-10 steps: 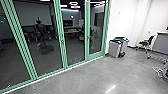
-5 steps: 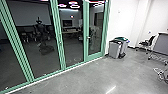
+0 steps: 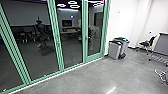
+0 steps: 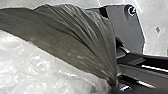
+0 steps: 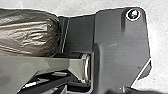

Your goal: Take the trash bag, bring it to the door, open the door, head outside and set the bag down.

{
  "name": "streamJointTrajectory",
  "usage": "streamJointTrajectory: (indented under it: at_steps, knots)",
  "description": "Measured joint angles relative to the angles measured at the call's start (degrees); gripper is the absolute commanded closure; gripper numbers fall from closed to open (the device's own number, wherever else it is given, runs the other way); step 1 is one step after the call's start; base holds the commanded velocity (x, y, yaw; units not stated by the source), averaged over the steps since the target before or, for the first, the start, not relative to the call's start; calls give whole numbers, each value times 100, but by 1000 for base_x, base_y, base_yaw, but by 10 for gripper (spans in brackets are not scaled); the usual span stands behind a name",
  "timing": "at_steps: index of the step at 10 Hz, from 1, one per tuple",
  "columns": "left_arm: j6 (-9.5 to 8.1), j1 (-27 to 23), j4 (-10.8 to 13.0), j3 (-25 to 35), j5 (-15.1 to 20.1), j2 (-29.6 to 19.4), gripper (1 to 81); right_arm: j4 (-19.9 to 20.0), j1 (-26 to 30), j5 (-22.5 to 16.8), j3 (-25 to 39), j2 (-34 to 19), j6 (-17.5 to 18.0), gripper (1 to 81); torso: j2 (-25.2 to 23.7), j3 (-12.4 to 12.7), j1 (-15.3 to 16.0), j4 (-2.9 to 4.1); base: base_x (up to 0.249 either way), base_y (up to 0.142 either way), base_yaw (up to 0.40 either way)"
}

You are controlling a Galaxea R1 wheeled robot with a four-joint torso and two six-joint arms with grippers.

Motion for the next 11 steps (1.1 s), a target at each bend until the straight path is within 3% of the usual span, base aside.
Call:
streamJointTrajectory:
  at_steps: [5, 11]
  knots:
    - [0, -2, 0, 2, -5, 1, 811, 0, 0, 0, 0, 0, 0, 10, 0, 0, 0, 0, 128, -65, 0]
    - [0, -7, 0, 0, -13, 4, 811, 0, -15, 1, -20, 16, 0, 10, 0, -2, 2, 0, 125, 0, 0]
